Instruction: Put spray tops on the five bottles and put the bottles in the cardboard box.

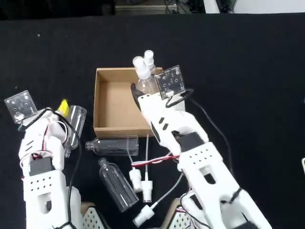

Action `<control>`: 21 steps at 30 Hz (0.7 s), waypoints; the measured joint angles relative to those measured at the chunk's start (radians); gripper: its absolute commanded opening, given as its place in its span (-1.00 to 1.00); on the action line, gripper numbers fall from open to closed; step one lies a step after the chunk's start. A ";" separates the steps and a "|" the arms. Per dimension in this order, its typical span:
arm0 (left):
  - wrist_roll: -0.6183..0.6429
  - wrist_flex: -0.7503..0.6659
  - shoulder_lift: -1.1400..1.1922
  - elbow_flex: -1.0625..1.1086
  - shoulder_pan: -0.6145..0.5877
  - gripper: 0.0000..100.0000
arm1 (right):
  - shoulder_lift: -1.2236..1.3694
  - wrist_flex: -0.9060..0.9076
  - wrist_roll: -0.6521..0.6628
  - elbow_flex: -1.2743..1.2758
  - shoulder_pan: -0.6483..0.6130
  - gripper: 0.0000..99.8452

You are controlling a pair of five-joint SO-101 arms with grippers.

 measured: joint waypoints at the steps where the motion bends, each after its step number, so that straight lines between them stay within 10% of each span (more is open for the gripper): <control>1: 0.000 0.000 0.000 0.014 0.000 -0.60 | 0.015 -0.072 0.000 0.023 -0.008 -0.98; 6: 0.000 0.000 0.000 0.080 0.000 -0.60 | 0.137 -0.393 0.000 0.049 -0.060 -0.98; 21: 0.000 -0.003 0.000 0.132 0.002 -0.60 | 0.721 -0.436 -0.098 -0.356 -0.157 -0.98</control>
